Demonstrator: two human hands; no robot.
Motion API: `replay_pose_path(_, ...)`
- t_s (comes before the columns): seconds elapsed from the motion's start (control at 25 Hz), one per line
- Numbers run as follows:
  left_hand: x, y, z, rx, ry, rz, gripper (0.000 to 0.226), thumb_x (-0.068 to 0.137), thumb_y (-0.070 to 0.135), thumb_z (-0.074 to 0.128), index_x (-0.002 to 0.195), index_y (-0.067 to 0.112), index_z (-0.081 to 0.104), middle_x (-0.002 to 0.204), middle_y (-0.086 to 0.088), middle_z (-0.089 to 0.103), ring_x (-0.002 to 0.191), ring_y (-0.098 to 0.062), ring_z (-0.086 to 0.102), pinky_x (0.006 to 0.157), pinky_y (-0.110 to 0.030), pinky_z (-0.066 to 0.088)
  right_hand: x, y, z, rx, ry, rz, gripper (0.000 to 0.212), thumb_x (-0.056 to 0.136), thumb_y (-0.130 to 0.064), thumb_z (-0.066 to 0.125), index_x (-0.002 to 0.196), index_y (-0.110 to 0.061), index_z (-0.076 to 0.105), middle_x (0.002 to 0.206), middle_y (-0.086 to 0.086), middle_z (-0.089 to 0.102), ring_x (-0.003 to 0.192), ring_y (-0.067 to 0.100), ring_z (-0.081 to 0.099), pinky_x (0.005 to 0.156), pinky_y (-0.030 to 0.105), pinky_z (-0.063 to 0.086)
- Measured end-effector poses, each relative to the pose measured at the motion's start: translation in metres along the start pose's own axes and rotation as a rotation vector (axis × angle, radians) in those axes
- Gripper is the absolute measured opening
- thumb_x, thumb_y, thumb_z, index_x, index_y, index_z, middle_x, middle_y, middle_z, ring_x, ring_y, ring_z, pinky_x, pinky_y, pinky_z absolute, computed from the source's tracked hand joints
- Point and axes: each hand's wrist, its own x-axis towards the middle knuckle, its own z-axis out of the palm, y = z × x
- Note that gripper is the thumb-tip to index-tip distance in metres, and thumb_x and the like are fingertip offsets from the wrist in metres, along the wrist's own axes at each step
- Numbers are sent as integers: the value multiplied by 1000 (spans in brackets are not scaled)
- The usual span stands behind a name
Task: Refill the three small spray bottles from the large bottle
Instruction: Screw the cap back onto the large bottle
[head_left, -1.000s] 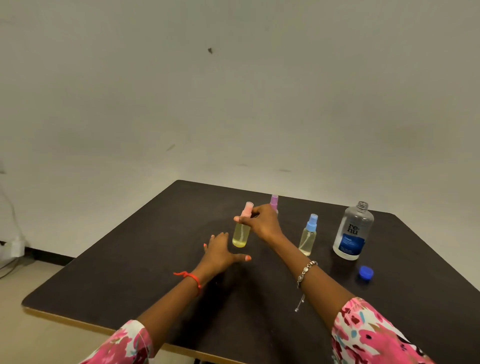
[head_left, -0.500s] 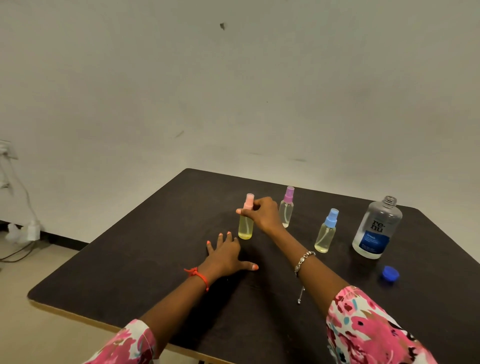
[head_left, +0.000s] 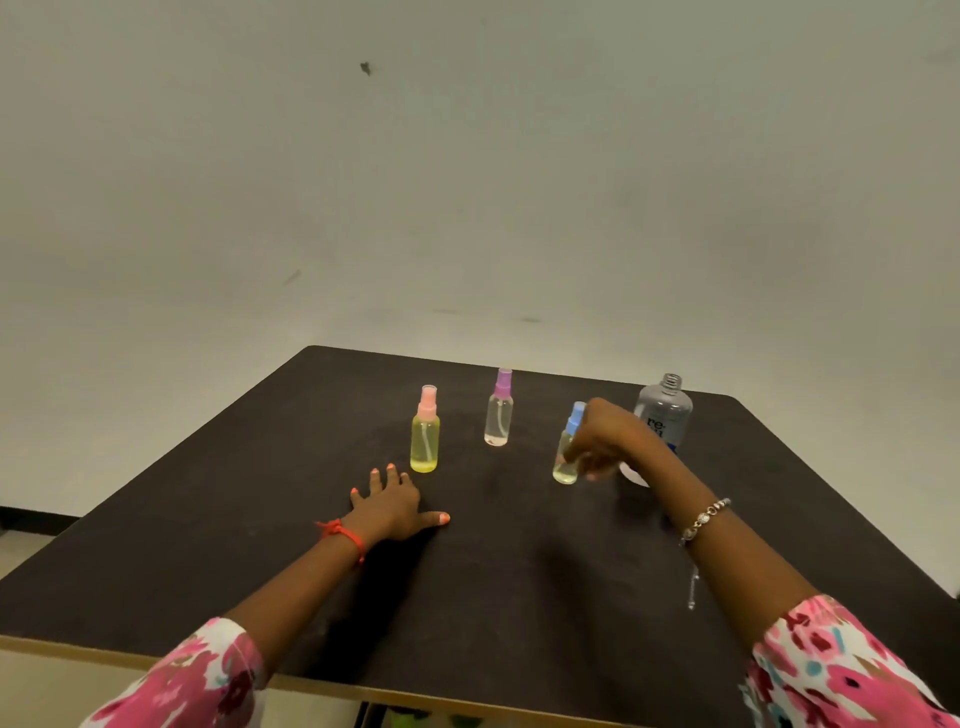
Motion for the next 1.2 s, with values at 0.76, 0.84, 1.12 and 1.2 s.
replay_pose_path(0.76,-3,251,-27,-820,275,551,81,73,16,76,138,5,30,143,-11,38,134,-26,36,99,-26,35,-5,122,-83,552,664,-193,31,80,3,54,110,-5,61,95,13,61,76,27,62,58,21,52)
replay_pose_path(0.84,14,262,-28,-852,261,510,95,71,19,77,144,6,17,151,-12,25,139,-28,27,111,-34,28,4,111,-95,686,672,-255,25,80,-2,61,105,-3,64,93,14,64,76,25,63,64,24,55)
replay_pose_path(1.12,36,280,-26,-967,237,532,82,74,19,75,140,6,28,143,-12,37,130,-28,41,103,-34,38,40,105,-84,503,638,-321,19,74,-4,68,91,-4,61,88,12,65,82,21,60,65,13,50)
replay_pose_path(1.2,37,281,-25,-1010,245,570,58,78,13,71,129,5,43,129,-13,51,117,-24,53,91,-29,45,47,112,-79,407,578,-340,27,76,-7,65,102,-11,62,97,15,65,97,27,59,79,29,52)
